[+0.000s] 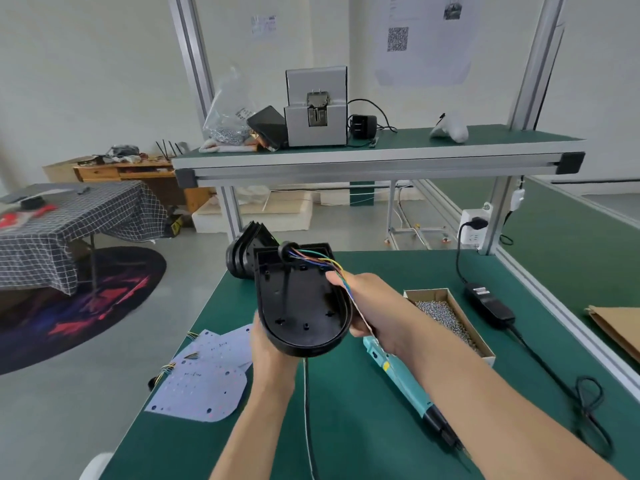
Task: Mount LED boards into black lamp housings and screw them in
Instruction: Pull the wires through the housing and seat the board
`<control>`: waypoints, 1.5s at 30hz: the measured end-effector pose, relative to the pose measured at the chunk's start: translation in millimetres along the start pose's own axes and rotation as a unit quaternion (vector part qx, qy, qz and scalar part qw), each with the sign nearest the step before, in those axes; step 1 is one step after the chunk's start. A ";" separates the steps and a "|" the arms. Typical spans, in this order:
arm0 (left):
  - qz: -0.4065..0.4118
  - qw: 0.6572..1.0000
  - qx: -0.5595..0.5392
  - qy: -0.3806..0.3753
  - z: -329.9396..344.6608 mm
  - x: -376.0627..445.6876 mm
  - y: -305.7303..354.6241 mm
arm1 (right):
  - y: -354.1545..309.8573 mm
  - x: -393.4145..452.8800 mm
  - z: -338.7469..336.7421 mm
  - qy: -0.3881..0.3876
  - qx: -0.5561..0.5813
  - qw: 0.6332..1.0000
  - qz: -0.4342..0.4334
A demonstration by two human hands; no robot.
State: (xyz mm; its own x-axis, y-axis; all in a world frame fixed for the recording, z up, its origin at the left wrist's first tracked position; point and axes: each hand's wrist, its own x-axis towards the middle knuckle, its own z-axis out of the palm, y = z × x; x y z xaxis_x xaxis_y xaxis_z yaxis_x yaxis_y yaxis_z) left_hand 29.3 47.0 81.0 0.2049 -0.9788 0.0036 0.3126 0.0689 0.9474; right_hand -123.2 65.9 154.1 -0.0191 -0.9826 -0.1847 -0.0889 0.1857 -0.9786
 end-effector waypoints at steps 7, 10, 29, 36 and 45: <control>-0.038 0.998 -0.033 -0.037 3.1 24.6 10.0 | 7.7 -0.1 -0.2 -0.040 -0.004 0.999 0.003; -0.094 0.990 -0.091 -0.055 7.3 22.4 12.6 | 9.2 1.5 -0.2 -0.050 0.003 0.999 -0.010; -0.187 0.963 0.036 -0.190 -28.7 23.1 -12.6 | 37.7 19.3 -5.7 0.013 0.031 0.996 0.082; -0.282 0.892 -0.183 -0.303 -35.3 15.7 2.5 | 51.6 20.3 -0.8 0.098 -0.088 0.991 -0.013; -0.205 0.968 -0.112 -0.091 -5.9 1.9 -8.2 | 69.5 10.3 0.2 0.218 -0.277 0.918 -0.180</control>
State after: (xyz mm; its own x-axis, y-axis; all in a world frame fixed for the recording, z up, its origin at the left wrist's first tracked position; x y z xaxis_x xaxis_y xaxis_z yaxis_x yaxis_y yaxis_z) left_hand 32.6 45.7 71.3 -0.1396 -0.9490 -0.2826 0.5308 -0.3126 0.7877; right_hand -129.4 68.7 84.1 -0.2760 -0.9087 0.3131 -0.6578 -0.0589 -0.7509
